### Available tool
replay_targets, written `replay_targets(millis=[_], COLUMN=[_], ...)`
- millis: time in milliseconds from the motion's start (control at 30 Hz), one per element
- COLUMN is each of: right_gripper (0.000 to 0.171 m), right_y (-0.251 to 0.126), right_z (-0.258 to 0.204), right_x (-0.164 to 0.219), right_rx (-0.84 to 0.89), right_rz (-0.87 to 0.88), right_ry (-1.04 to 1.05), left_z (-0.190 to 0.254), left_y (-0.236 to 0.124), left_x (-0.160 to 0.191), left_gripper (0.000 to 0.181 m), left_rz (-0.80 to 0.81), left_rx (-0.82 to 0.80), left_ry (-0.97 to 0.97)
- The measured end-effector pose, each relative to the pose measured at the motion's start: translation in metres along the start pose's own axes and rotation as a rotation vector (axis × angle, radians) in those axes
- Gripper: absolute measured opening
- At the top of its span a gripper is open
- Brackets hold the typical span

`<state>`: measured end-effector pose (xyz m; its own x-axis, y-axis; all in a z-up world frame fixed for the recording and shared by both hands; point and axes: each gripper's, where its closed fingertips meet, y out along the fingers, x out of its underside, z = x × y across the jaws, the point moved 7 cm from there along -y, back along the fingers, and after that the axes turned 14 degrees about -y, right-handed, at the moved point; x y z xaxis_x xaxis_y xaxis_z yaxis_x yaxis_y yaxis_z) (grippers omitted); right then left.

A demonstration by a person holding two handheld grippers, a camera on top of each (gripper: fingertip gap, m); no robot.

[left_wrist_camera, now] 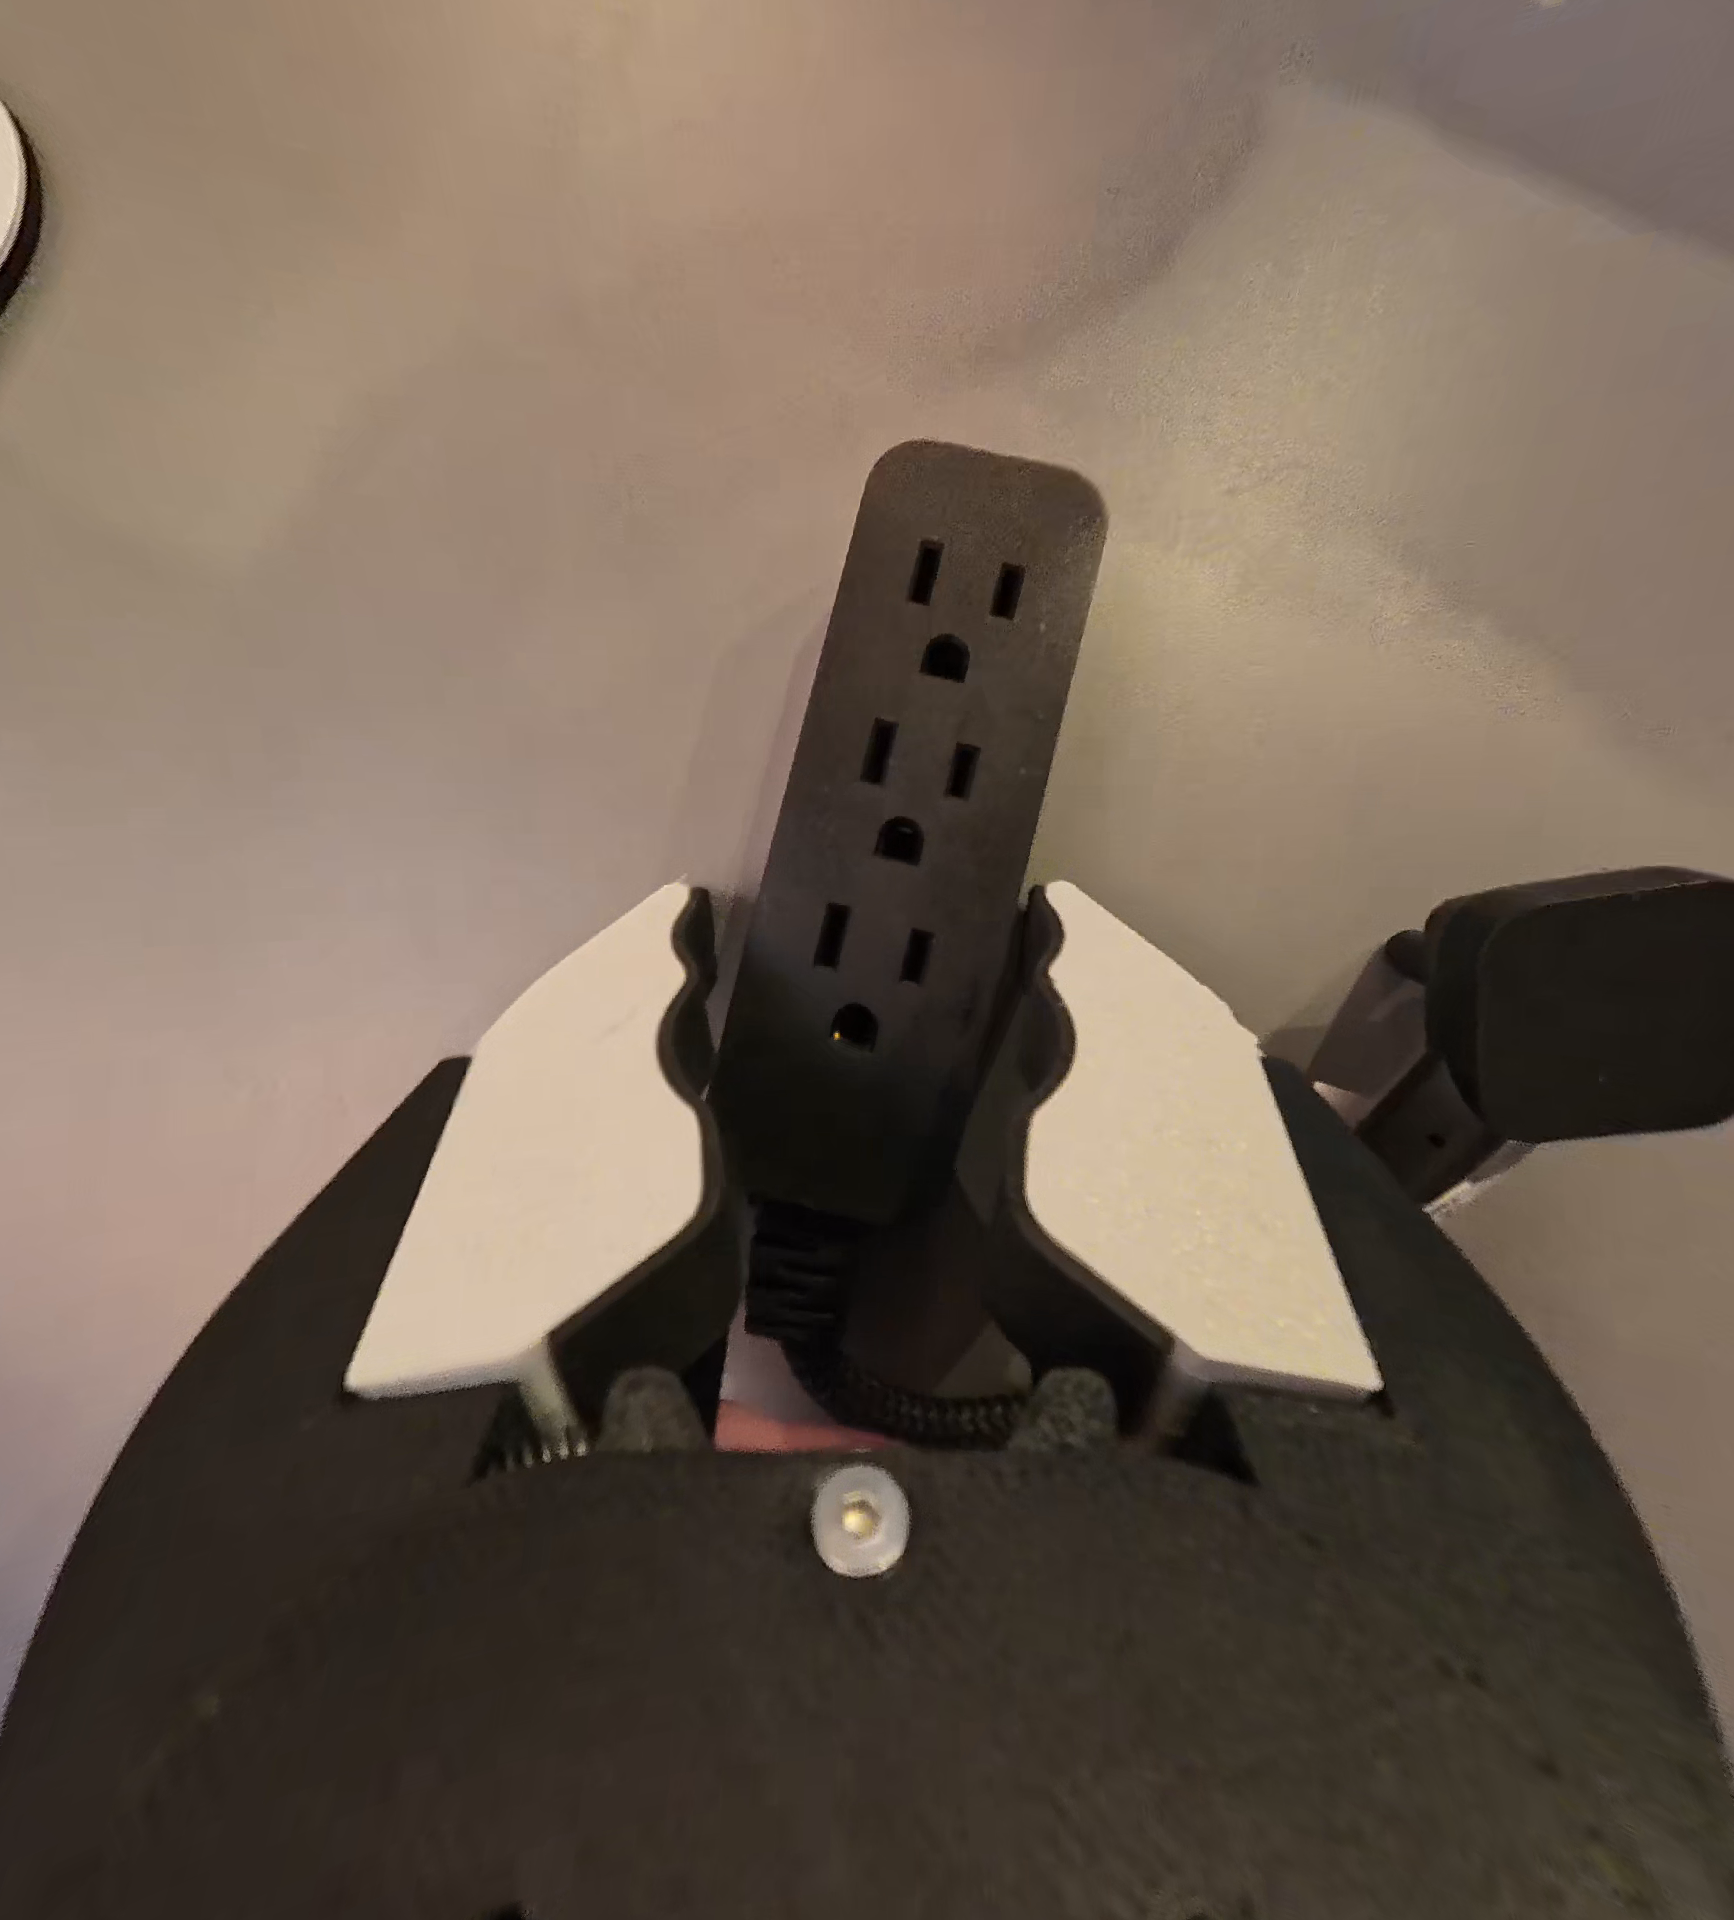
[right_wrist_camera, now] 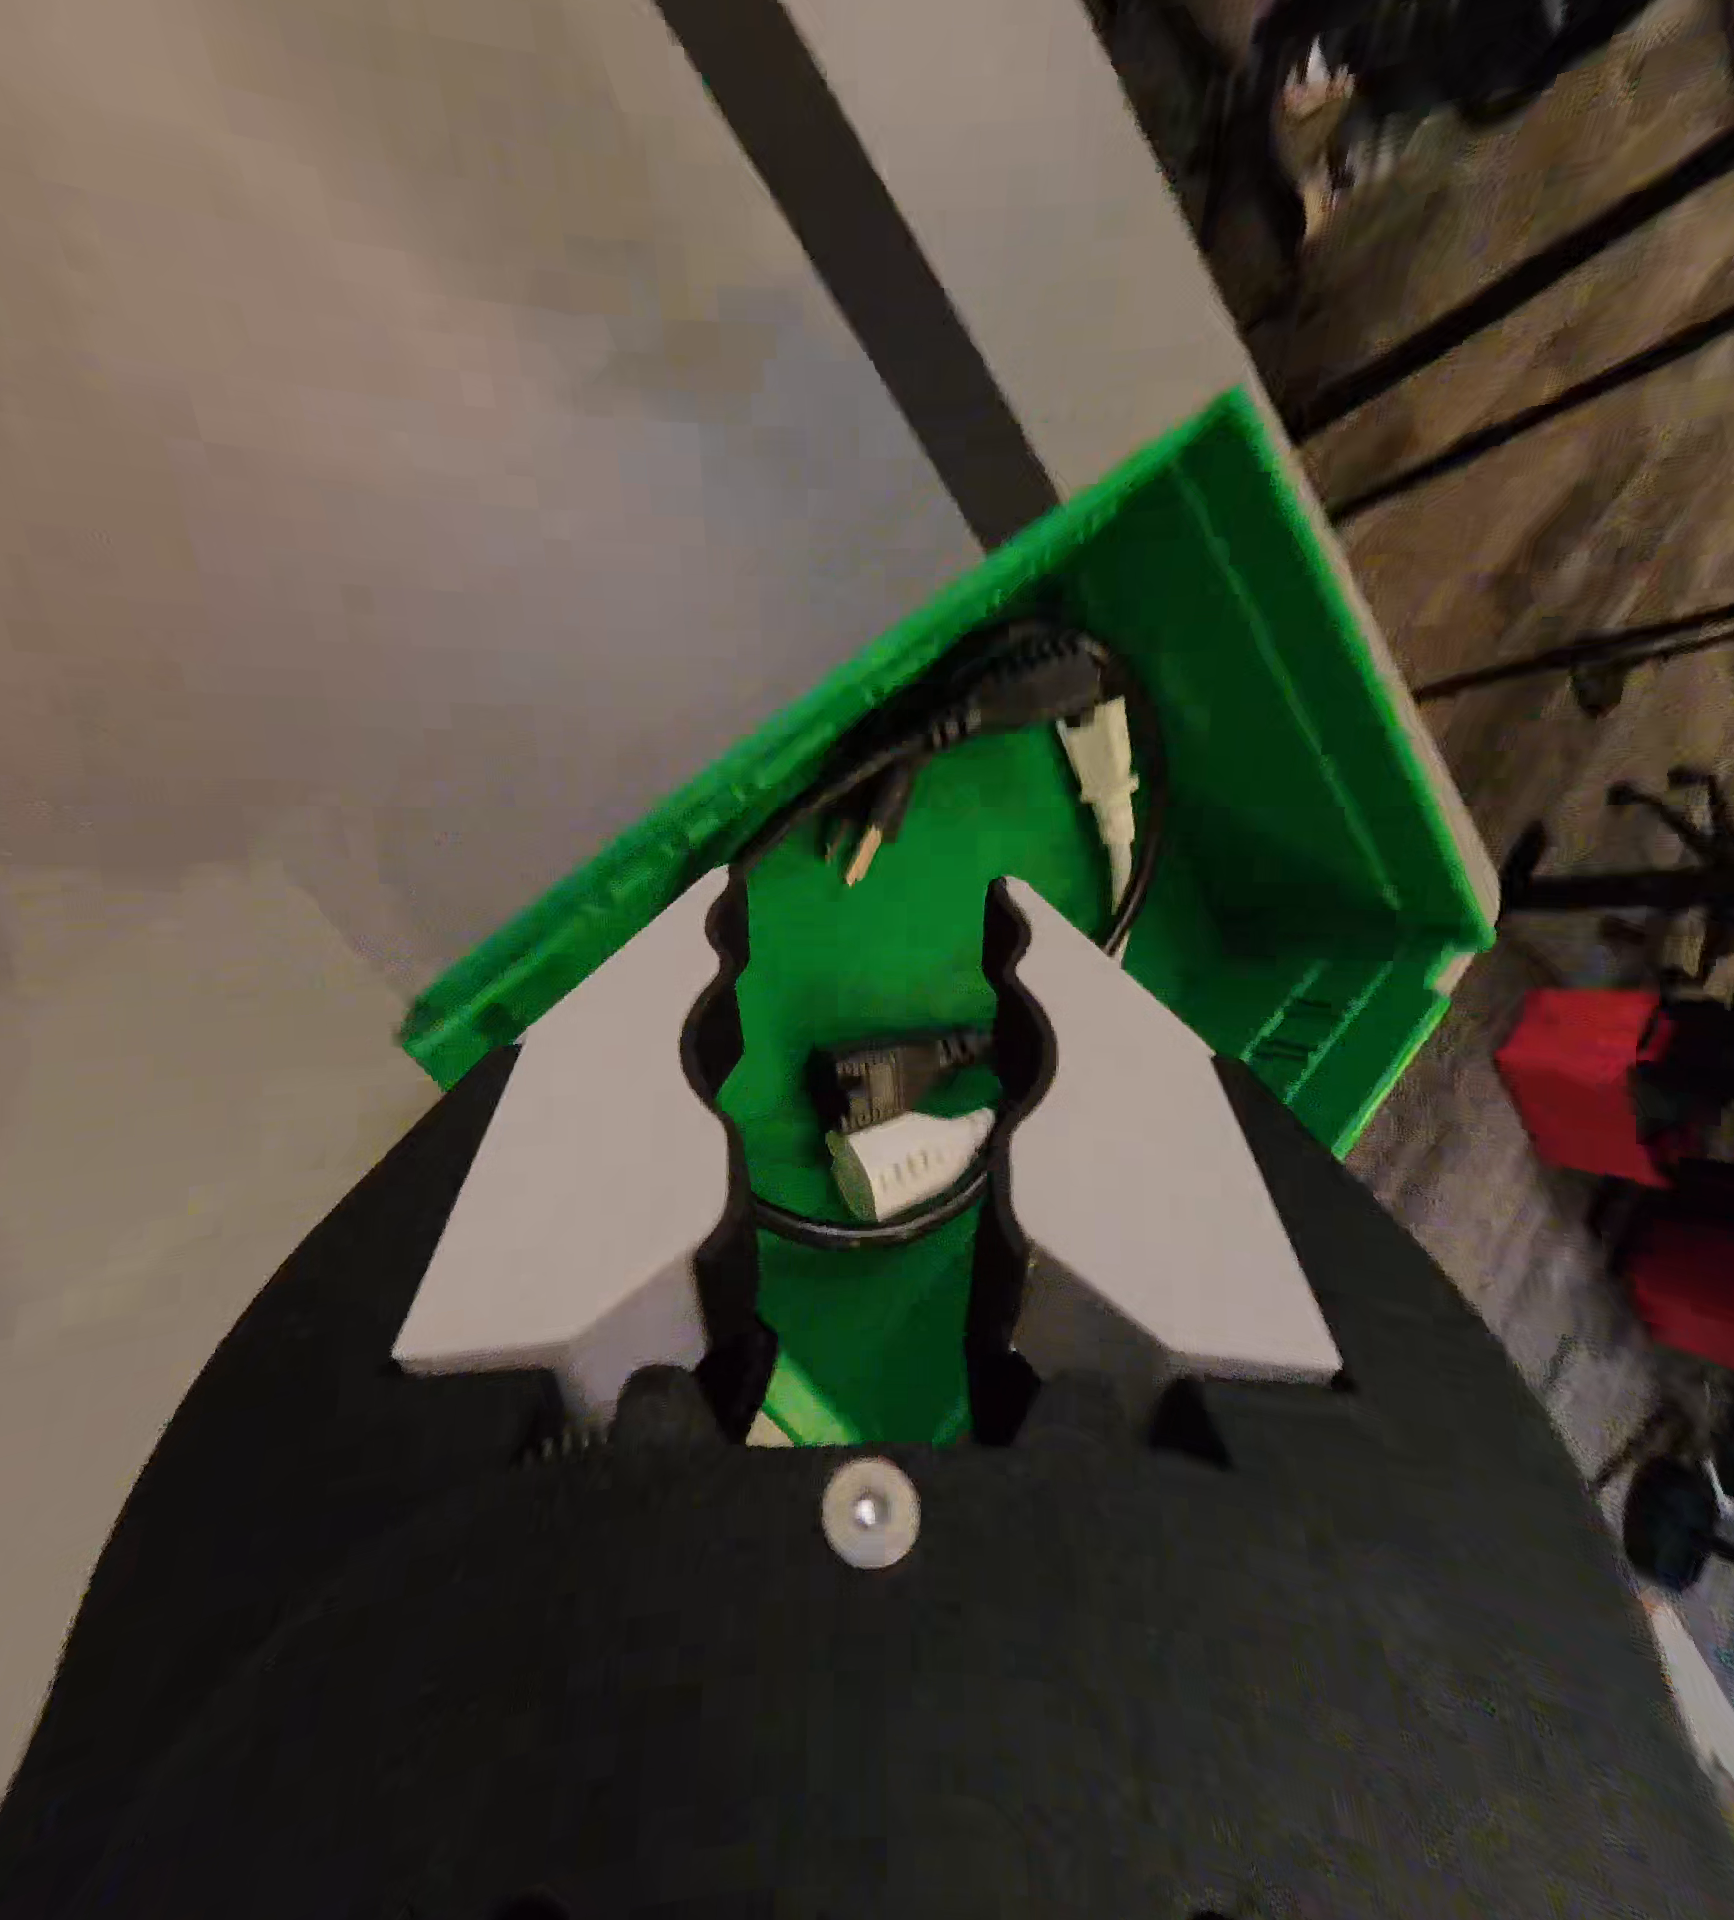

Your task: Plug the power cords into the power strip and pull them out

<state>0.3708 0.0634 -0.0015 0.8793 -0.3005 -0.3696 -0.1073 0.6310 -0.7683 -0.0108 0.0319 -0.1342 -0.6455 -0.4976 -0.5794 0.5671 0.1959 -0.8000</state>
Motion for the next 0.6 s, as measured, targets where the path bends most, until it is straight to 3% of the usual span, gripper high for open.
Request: replay_targets(millis=[100, 233, 400, 600], right_gripper=[0.048, 0.059, 0.068, 0.060], right_y=[-0.029, -0.003, 0.067, 0.110], right_z=[-0.026, -0.107, -0.184, -0.219], right_x=[-0.071, -0.153, -0.197, -0.208], right_rx=[-0.093, -0.342, -0.520, -0.676], right_rz=[0.269, 0.435, 0.412, 0.354], right_ry=[-0.058, -0.261, -0.551, -0.636], left_z=[-0.001, -0.004, -0.007, -0.009], left_y=[-0.002, -0.010, -0.025, -0.040], left_x=[0.004, 0.010, 0.021, 0.038], left_gripper=[0.061, 0.063, 0.062, 0.062], left_rz=[0.012, 0.044, 0.078, 0.105], left_rx=[-0.012, 0.005, 0.003, -0.024], left_ry=[-0.023, -0.100, -0.146, -0.201])
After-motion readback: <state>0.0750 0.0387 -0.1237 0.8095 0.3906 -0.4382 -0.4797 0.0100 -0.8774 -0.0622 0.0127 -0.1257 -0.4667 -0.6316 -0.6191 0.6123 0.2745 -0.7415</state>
